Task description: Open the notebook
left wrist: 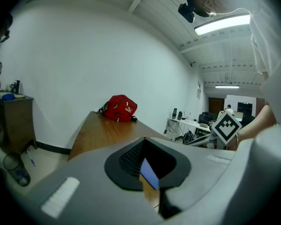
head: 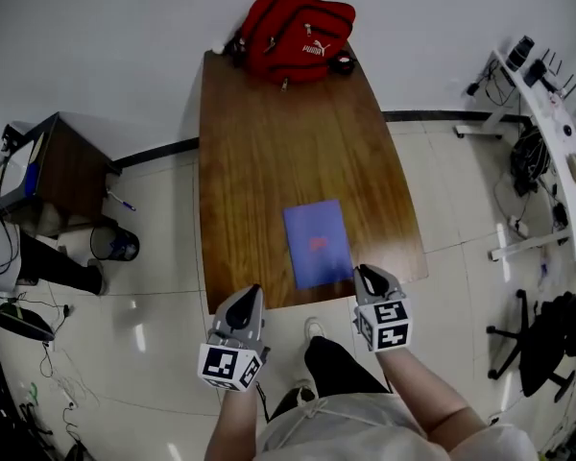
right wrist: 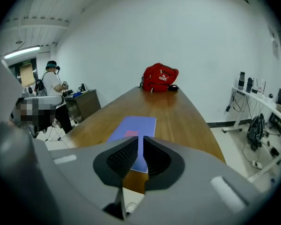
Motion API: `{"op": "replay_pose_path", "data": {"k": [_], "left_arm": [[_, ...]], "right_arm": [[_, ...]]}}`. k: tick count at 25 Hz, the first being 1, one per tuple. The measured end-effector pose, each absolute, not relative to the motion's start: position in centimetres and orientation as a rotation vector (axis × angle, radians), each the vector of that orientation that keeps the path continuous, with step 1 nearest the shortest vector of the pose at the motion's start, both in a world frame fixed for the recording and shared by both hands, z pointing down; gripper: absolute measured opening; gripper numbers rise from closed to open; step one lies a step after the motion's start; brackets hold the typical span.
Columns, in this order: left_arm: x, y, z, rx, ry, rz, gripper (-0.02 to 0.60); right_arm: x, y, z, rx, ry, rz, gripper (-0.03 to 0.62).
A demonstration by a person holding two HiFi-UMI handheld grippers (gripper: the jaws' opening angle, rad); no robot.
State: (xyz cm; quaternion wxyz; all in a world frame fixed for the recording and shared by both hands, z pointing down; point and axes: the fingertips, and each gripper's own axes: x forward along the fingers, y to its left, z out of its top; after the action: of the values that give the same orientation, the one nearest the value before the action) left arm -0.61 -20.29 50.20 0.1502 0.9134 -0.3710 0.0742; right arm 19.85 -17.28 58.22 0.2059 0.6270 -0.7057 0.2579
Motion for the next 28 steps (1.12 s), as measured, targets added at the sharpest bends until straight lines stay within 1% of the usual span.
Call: {"op": "replay_pose_path", "data": {"k": [2, 6, 10, 15, 20, 28], "left_arm": [[-0.2, -21.0, 52.0, 2.594, -1.051, 0.232, 0.005], [0.6, -21.6, 54.4, 2.557, -1.02, 0.262, 0.005], [0.9, -21.5, 56.3, 2.529, -1.004, 0.294, 0.005], [1.0, -21.5, 57.5, 2.504, -0.995, 0.317, 0.005], [1.1, -21.5, 57.6, 2.507, -0.99, 0.316, 0.005], [0.6, -21.2, 56.0, 2.533, -1.005, 0.291, 0.005]], "right_arm": [[20.0, -17.9, 60.6, 1.712, -1.935, 0.777, 0.061], [20.3, -18.4, 64.2, 1.663, -1.88, 0.88, 0.066], [20.4, -17.8, 66.8, 1.651, -1.831, 0.964, 0.106], [20.4, -17.8, 67.6, 1.663, -1.818, 1.001, 0.098], [20.4, -17.7, 67.6, 1.658, -1.82, 0.981, 0.04], [20.6, -17.9, 65.1, 1.703, -1.853, 0.97, 0.017]]}}
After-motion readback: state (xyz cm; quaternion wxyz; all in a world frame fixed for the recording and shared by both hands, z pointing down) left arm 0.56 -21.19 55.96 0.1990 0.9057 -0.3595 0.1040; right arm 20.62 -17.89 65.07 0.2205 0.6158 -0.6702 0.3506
